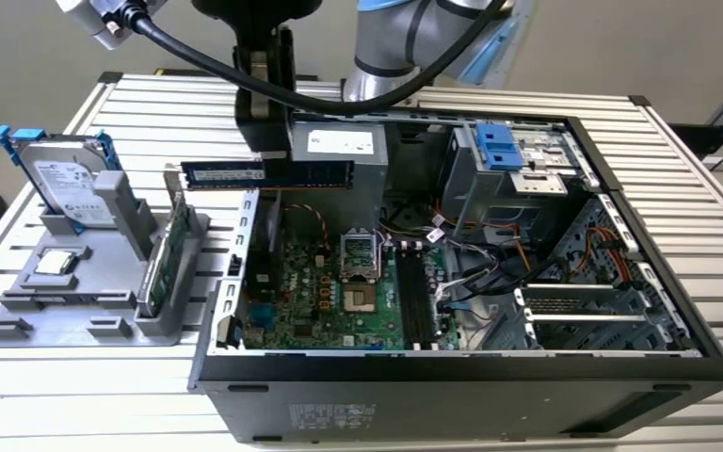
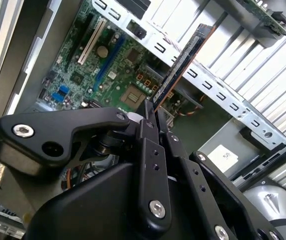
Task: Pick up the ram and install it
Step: 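Pick up the ram and move it above insertion slot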
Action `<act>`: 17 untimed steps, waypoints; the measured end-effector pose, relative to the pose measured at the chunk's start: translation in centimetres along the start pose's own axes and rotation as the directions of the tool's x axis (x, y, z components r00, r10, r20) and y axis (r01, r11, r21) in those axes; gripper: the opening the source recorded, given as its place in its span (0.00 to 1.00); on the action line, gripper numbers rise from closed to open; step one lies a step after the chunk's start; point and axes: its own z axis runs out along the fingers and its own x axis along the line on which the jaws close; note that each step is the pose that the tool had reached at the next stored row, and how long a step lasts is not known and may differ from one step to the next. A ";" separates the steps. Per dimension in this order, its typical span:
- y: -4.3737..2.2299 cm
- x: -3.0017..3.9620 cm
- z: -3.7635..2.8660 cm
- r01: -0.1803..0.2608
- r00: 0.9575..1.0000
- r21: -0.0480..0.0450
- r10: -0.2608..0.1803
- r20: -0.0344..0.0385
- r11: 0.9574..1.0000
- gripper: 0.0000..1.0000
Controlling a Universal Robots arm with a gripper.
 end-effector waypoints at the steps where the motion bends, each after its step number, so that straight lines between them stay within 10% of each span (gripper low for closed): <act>1: 0.10 -0.01 0.00 0.000 1.000 0.000 0.000 0.000 1.000 0.00; 17: 1.44 -0.08 0.04 0.000 1.000 0.000 0.000 0.000 1.000 0.00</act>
